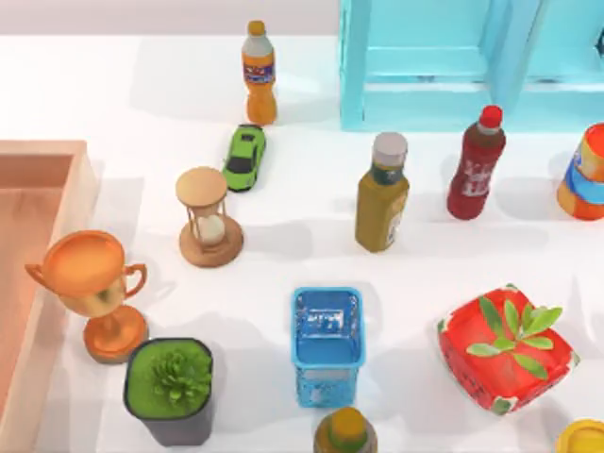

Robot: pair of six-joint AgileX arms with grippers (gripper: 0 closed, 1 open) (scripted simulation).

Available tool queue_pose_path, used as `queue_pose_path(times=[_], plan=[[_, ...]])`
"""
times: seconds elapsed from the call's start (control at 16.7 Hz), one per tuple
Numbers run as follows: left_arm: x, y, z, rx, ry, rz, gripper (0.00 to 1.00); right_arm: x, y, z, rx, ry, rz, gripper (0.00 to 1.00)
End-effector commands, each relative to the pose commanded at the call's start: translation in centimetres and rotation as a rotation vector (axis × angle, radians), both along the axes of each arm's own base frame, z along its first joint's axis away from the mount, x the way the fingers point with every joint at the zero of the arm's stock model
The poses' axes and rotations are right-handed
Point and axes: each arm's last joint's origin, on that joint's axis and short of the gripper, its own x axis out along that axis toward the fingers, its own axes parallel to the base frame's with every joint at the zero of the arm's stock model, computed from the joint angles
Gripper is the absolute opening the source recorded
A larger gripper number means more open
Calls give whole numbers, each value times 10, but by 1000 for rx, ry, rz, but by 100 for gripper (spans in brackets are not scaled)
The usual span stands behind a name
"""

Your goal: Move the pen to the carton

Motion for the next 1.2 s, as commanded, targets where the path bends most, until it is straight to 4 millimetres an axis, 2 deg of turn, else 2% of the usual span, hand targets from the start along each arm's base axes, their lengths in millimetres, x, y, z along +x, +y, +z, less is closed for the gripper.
queue_pose_path(times=[0.18, 0.54, 1.02, 1.2], plan=[[-2, 10, -3, 15, 27, -6, 0, 0, 0, 0, 0, 0, 0, 100], [-1, 9, -6, 17, 25, -10, 0, 0, 0, 0, 0, 0, 0, 100], [12, 1, -57, 16, 27, -6, 0, 0, 0, 0, 0, 0, 0, 100], [14, -1, -65, 15, 28, -6, 0, 0, 0, 0, 0, 0, 0, 100]])
